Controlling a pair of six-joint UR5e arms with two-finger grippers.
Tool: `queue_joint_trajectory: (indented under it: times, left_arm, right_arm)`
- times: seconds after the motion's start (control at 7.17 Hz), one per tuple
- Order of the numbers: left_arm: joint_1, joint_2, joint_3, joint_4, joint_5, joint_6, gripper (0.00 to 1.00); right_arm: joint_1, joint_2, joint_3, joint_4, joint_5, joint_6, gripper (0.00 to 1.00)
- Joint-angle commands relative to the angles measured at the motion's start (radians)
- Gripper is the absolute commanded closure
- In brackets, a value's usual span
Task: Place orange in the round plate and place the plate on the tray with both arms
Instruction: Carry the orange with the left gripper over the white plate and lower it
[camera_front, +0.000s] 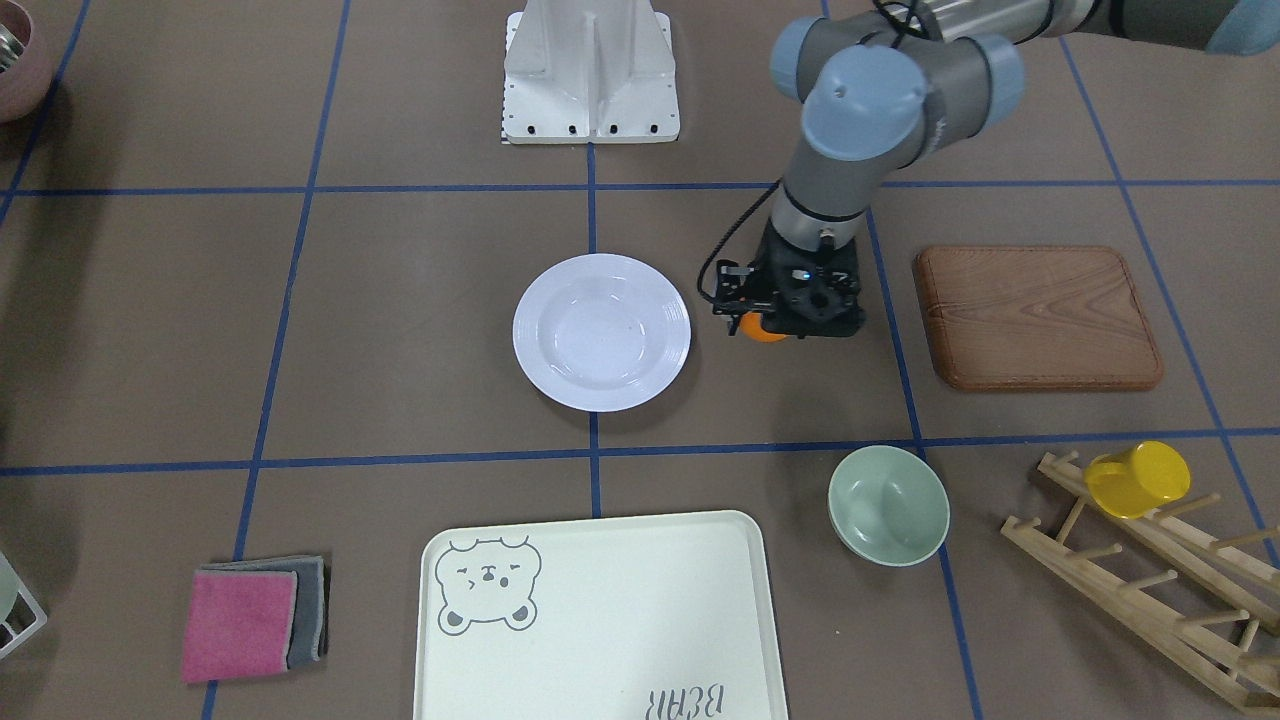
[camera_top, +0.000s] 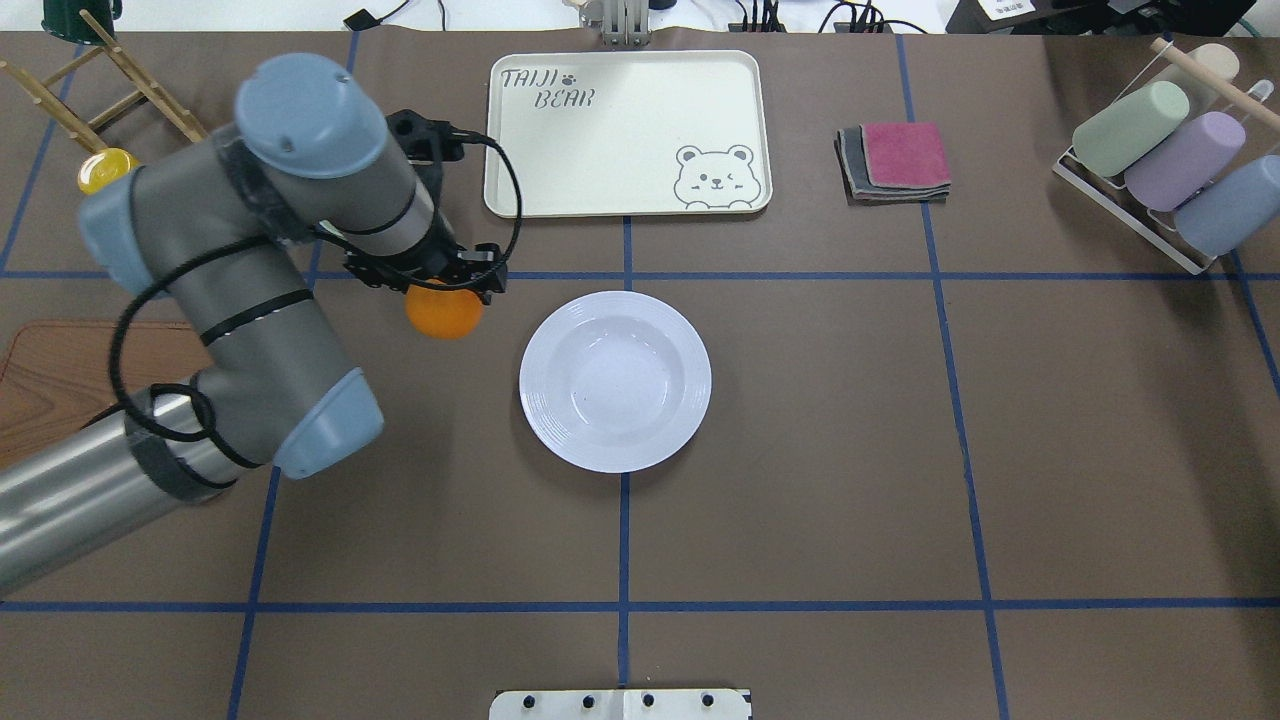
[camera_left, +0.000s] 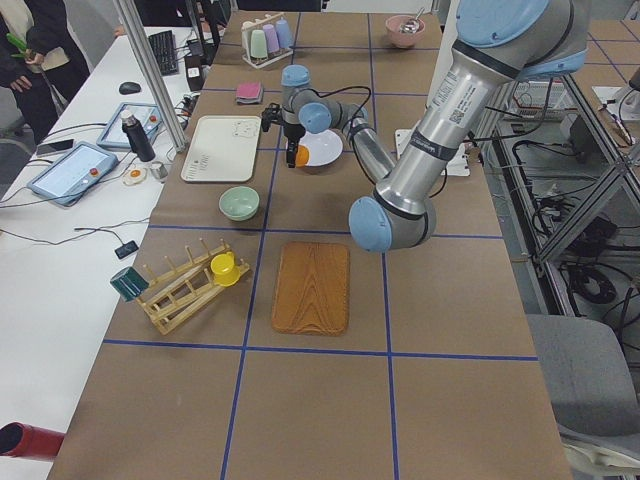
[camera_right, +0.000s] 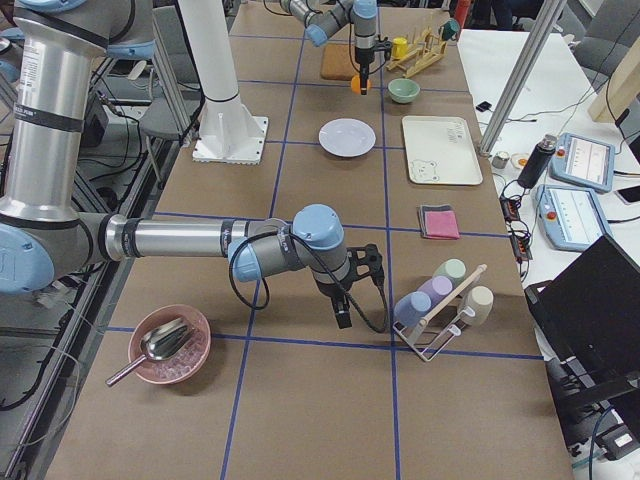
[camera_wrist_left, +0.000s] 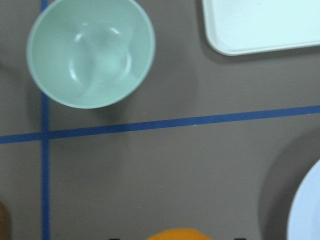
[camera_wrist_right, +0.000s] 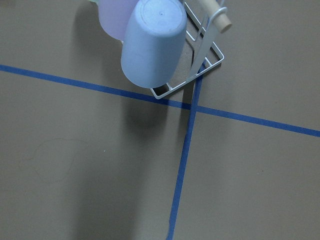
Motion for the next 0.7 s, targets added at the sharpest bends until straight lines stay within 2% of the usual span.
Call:
queue_joint_trajectory:
  times: [0.0, 0.28, 0.42, 0.56]
  left_arm:
    - [0.079, -0.193, 0.208, -0.028, 0.063, -0.093, 1.0]
    - [0.171, -0.191, 0.299, -0.182, 0.132, -0.135, 1.0]
    - [0.187, -0.192, 0.316, -0.21, 0.137, -0.149, 0.92]
    - [0.196, -0.192, 0.318, -0.211, 0.138, -0.149, 0.45]
  right_arm:
    - [0.0, -0.001, -0.001, 0.0, 0.008, 0.001, 0.0]
    - [0.0, -0.001, -0.001, -0.002, 0.009, 0.001, 0.0]
    - [0.0, -0.001, -0.003, -0.002, 0.009, 0.001, 0.0]
    - [0.0, -0.001, -0.001, -0.002, 0.015, 0.001, 0.0]
